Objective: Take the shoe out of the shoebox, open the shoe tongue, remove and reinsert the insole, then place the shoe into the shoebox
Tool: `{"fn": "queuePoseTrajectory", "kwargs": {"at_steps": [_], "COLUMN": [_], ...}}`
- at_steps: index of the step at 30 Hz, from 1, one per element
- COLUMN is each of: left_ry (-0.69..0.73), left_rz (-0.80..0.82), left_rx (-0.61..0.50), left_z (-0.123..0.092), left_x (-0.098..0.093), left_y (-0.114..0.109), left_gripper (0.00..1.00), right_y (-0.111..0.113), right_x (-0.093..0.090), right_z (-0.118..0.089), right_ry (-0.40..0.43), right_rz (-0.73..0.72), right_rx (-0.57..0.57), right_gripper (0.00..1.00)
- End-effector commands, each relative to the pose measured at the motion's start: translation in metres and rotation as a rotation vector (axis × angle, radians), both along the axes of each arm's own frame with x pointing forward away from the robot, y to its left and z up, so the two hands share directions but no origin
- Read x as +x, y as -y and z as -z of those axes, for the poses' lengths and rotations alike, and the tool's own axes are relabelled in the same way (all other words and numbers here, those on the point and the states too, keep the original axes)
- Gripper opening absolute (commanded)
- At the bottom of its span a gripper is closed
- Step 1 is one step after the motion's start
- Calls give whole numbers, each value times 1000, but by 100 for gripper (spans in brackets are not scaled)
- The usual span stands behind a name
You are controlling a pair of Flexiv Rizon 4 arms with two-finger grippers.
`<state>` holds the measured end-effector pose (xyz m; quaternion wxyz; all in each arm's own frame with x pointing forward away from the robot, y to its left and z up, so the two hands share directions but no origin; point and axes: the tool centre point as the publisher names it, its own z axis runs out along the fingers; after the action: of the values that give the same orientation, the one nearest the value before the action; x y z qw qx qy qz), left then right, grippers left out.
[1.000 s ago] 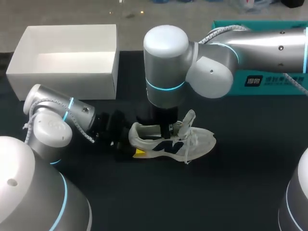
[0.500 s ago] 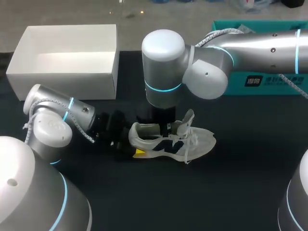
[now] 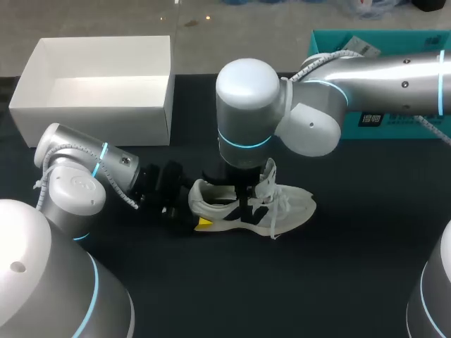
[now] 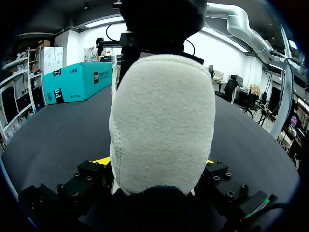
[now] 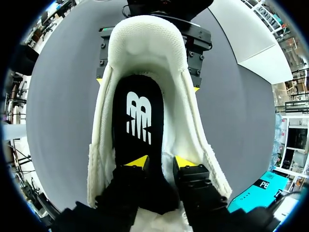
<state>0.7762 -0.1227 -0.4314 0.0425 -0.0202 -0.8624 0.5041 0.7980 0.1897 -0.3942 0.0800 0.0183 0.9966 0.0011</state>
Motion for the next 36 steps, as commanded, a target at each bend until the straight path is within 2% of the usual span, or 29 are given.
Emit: {"fn": "queuePoseTrajectory", "kwargs": {"at_steps": [1,11,19,22,28,36], "left_ry": [0,0,0,0,0,0], "left_rz": [0,0,0,0,0,0], "left_rx": [2,2,2,2,2,2], "left_z": [5,5,5,5,5,5], "left_x": [-1,-1,-1,-1,-1,-1], "left_y": [-3,-3,-3,-3,-3,-3], "left_gripper": [0,0,0,0,0,0], "right_y": [0,-9,-5,-1,3,1], "right_x": [3,2,-2,-3,3,-1], "right_z": [2,23,42,43,28,48], "right_ry": [1,-52,-123,-130,-93,-141], "right_rz": [6,-14,3,11,41,33], "right_rx": [3,-10,-6,-6,20,0], "right_gripper": [35,36,37,40,48,48]}}
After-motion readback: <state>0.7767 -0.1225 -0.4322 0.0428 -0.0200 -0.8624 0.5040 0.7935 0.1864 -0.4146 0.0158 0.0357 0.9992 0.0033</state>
